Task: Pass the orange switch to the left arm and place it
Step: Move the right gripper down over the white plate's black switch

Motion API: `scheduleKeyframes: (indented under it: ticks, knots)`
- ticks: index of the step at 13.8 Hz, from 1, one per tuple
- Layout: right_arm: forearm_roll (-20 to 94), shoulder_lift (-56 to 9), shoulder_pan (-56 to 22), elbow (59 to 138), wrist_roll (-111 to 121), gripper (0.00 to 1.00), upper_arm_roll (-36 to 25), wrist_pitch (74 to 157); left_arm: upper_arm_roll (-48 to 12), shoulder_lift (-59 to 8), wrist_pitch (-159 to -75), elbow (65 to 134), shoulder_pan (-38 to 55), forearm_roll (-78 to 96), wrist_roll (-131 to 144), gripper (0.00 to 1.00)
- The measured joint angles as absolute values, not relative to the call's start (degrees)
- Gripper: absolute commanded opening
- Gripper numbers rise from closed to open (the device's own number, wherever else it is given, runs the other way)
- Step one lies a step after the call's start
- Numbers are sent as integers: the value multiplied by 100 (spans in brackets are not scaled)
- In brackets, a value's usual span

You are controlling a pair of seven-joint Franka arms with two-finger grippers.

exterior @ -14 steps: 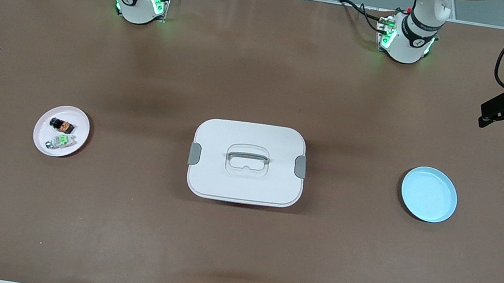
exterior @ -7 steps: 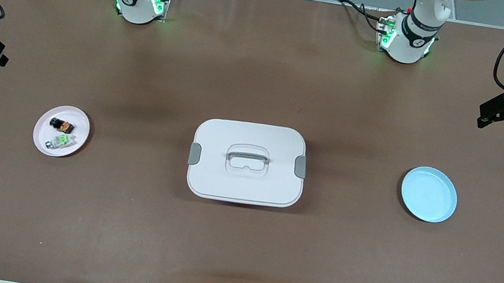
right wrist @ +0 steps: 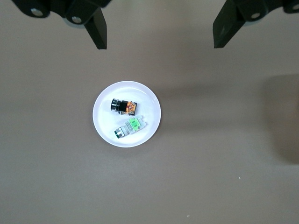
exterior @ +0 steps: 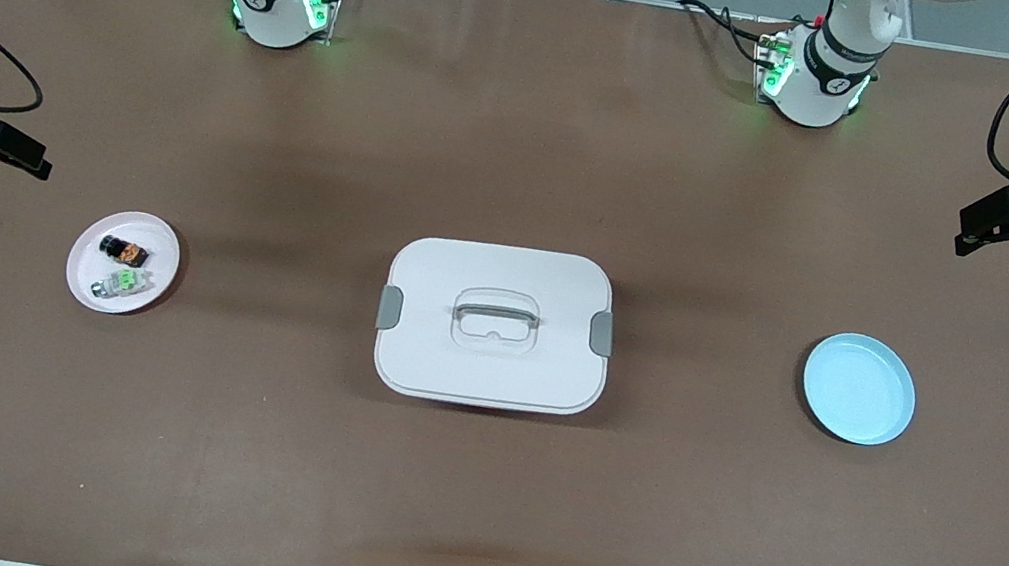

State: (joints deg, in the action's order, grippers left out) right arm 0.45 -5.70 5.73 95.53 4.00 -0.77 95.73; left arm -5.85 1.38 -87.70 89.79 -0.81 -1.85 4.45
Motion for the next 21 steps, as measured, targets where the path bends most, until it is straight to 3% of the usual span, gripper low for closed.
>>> scheduleKeyframes:
  ticks: [7,14,21]
  knots:
    - [-126,-921,578,10109,400,100,-124,9991,-586,137,-8770,8974,-80,-185,445,100]
    - [-277,-535,600,11496,405,100,-138,11105,-593,136,-8769,8973,-76,-185,445,100]
    - [-377,-258,930,12769,519,100,-154,12728,-593,131,-8763,8973,-76,-185,445,100]
